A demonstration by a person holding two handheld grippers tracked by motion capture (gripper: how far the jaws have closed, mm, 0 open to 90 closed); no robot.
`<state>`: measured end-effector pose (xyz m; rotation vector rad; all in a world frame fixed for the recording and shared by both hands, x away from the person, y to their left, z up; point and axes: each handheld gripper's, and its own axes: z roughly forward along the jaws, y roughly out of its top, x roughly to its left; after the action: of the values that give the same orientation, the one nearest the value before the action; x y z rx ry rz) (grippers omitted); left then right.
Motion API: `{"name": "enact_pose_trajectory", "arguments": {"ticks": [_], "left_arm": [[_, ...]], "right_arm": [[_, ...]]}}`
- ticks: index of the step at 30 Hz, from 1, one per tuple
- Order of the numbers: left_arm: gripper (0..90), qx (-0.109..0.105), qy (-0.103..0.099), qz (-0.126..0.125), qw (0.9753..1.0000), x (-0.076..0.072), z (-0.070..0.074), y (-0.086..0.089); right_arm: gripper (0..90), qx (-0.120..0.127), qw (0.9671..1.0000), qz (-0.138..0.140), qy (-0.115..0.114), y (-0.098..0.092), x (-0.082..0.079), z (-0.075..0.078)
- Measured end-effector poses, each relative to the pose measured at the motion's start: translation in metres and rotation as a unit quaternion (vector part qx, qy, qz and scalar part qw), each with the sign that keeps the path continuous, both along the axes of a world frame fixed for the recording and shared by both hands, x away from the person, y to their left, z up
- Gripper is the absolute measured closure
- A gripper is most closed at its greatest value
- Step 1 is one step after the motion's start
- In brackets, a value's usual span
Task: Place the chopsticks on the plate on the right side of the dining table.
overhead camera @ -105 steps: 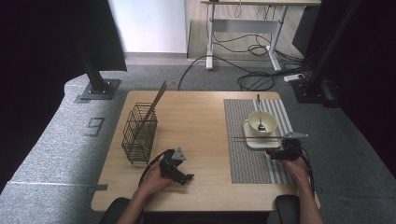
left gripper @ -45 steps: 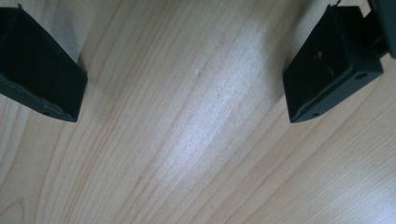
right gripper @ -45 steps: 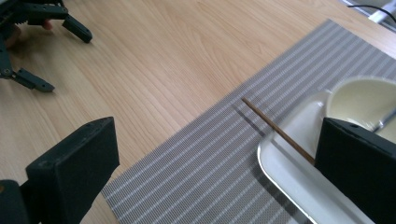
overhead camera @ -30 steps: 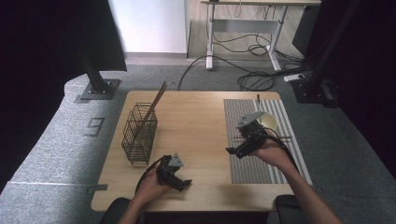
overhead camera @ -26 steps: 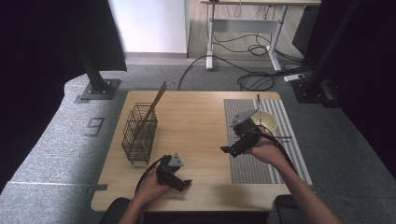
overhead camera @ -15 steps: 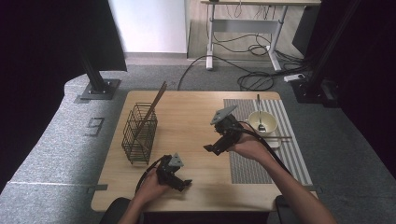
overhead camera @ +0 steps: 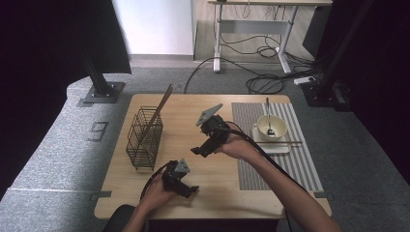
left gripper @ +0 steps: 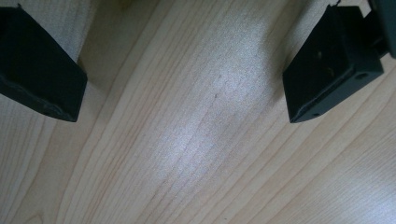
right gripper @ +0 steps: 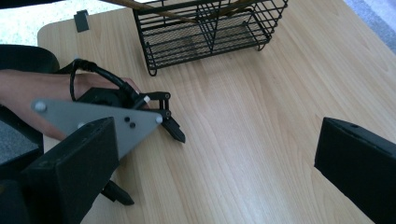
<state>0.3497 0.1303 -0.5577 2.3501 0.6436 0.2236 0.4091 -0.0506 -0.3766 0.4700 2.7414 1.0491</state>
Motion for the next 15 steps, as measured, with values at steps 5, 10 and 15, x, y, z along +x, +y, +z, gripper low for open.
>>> {"name": "enact_pose_trajectory", "arguments": {"ticks": [5,10,15], "left_arm": [[0.0,0.000,-0.001,0.000,1.0000,0.000,0.000,0.000],[0.0,0.000,0.000,0.001,1.0000,0.000,0.000,0.000],[0.0,-0.001,-0.002,0.001,1.0000,0.000,0.000,0.000]], "right_arm": [[0.0,-0.002,0.9999,0.012,0.007,0.021,0.001,-0.002],[1.0,-0.005,0.9997,0.021,0.011,0.038,0.001,-0.004],[3.3,-0.002,0.9994,0.032,0.013,0.054,0.000,-0.006]]}}
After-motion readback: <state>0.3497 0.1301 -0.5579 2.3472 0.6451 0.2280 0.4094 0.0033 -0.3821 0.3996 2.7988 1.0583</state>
